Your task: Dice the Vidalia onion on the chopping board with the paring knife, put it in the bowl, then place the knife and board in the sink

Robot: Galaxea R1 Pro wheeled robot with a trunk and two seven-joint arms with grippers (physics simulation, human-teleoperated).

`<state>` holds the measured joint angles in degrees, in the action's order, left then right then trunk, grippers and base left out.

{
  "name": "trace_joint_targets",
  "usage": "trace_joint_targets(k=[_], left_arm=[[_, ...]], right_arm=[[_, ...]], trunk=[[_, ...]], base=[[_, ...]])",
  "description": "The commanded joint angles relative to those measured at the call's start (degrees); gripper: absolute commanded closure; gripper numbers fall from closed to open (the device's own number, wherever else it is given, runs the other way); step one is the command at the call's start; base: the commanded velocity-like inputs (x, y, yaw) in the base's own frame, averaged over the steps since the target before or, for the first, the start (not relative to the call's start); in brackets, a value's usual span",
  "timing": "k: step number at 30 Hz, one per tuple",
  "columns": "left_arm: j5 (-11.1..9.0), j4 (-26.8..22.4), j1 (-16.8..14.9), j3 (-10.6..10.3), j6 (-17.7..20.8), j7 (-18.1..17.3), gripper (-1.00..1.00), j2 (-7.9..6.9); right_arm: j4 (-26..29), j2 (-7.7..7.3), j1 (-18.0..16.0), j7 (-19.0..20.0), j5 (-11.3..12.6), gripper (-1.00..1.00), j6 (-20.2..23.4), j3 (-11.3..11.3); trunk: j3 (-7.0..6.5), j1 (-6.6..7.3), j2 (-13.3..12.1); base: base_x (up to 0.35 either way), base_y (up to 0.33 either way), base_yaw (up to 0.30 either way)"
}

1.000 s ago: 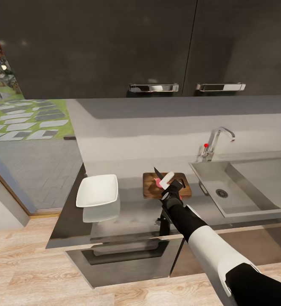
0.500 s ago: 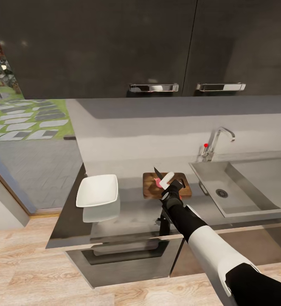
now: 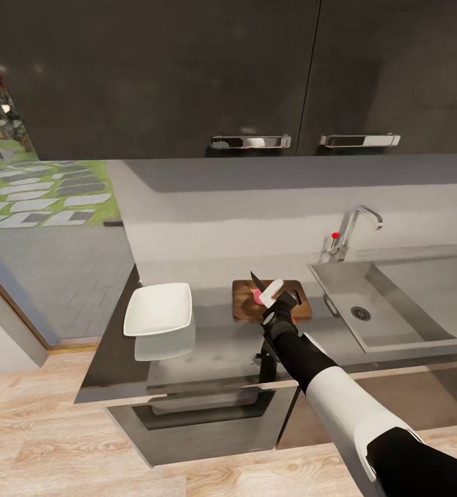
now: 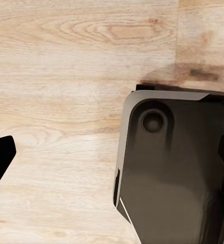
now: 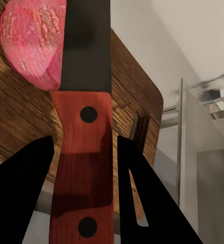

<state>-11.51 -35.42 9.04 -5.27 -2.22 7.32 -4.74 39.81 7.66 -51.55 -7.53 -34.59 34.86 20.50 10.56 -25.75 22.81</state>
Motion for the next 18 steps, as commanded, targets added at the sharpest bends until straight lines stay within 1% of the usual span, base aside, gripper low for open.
trace_joint_targets(k=[1, 18], left_arm=[[-0.6, -0.1, 0.0, -0.5, -0.2, 0.5, -1.0, -0.09], [-0.6, -0.1, 0.0, -0.5, -0.2, 0.5, -1.0, -0.09]], right_arm=[[0.0, -0.02, -0.1, -0.2, 0.0, 1.0, 0.4, 0.2], [0.0, -0.02, 0.0, -0.2, 0.0, 1.0, 0.4, 0.2]], trunk=[[0.1, -0.04, 0.1], [0.1, -0.04, 0.1]], base=[[0.0, 0.0, 0.0], [0.0, 0.0, 0.0]])
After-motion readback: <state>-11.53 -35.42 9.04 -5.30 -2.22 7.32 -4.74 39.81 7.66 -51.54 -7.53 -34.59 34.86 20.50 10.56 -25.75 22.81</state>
